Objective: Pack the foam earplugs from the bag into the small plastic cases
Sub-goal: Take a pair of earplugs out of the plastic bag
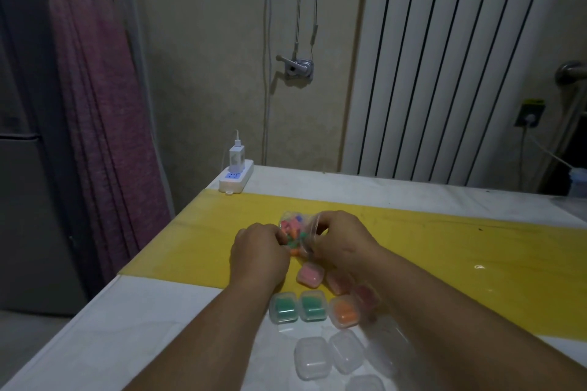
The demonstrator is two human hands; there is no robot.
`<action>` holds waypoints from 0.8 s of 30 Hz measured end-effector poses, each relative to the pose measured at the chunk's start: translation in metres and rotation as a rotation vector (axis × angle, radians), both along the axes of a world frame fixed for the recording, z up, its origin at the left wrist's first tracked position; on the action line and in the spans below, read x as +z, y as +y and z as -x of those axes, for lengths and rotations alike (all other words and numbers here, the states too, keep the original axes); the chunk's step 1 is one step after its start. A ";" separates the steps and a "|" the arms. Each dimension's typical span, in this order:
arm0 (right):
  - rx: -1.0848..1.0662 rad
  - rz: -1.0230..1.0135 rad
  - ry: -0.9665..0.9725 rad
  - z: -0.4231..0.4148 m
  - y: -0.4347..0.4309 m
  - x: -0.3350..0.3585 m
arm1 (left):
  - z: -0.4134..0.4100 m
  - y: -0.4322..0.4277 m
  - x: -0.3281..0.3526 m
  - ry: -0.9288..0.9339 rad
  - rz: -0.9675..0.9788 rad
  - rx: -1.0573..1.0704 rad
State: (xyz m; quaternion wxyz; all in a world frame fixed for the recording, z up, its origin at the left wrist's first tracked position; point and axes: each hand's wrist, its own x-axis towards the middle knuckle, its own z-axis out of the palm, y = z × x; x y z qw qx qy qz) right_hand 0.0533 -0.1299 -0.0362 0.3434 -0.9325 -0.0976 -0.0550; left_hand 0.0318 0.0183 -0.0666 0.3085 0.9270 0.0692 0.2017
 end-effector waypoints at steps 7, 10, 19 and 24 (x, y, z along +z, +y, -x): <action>0.157 0.067 0.110 0.003 0.010 0.007 | -0.002 0.000 -0.002 -0.005 -0.012 -0.006; 0.149 0.168 0.109 0.001 0.014 0.005 | -0.003 0.001 -0.003 -0.007 0.005 -0.002; 0.029 0.339 0.105 -0.005 0.025 0.005 | -0.004 0.001 -0.005 0.010 0.047 0.019; 0.046 0.326 0.148 -0.008 0.032 0.004 | -0.004 0.001 -0.005 0.021 0.042 0.017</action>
